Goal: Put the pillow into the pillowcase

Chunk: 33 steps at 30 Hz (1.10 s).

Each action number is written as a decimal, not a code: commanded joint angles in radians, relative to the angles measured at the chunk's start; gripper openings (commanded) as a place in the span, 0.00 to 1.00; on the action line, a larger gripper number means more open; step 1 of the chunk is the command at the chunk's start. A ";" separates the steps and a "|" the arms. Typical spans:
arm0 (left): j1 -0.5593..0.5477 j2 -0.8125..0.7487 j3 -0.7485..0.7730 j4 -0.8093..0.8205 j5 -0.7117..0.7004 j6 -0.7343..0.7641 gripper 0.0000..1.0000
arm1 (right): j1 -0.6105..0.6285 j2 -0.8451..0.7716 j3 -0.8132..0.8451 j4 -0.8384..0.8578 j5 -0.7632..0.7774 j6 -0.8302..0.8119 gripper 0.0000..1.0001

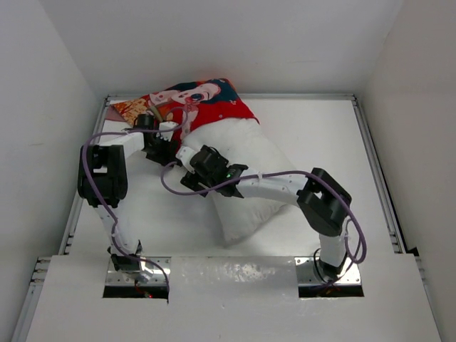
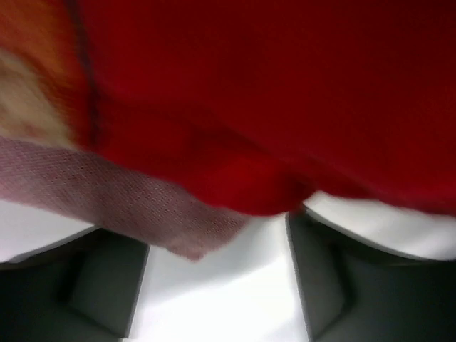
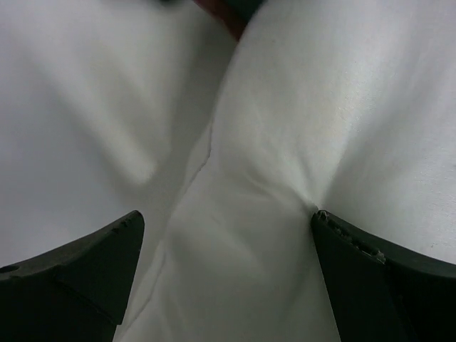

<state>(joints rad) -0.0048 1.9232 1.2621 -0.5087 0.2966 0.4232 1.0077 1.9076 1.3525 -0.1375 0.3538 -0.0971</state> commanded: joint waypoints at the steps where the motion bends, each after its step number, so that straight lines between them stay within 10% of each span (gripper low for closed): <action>1: 0.005 0.022 0.027 0.090 0.035 -0.032 0.39 | -0.031 0.028 -0.050 0.131 0.088 -0.006 0.99; 4: 0.037 0.016 0.004 0.104 0.088 -0.030 0.01 | -0.038 0.172 0.061 0.025 0.132 -0.021 0.99; 8: 0.069 -0.018 -0.024 0.137 0.229 -0.069 0.00 | -0.079 0.283 0.206 -0.066 0.111 0.017 0.51; 9: 0.075 -0.027 -0.027 0.136 0.249 -0.066 0.00 | -0.089 0.288 0.221 -0.079 0.093 0.042 0.14; 11: 0.083 -0.056 -0.014 0.107 0.321 -0.031 0.00 | -0.103 0.289 0.269 -0.109 0.054 0.060 0.00; 20: 0.089 -0.119 0.325 -0.809 0.741 0.637 0.00 | -0.103 0.128 0.396 0.218 -0.136 0.229 0.00; 33: 0.085 -0.286 0.421 -0.809 0.983 0.530 0.00 | -0.196 0.381 0.776 0.386 0.079 0.443 0.00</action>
<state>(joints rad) 0.1143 1.7042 1.6596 -1.1599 1.0740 0.9874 0.8879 2.2349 2.0319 0.0174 0.3466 0.2333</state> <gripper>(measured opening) 0.021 0.020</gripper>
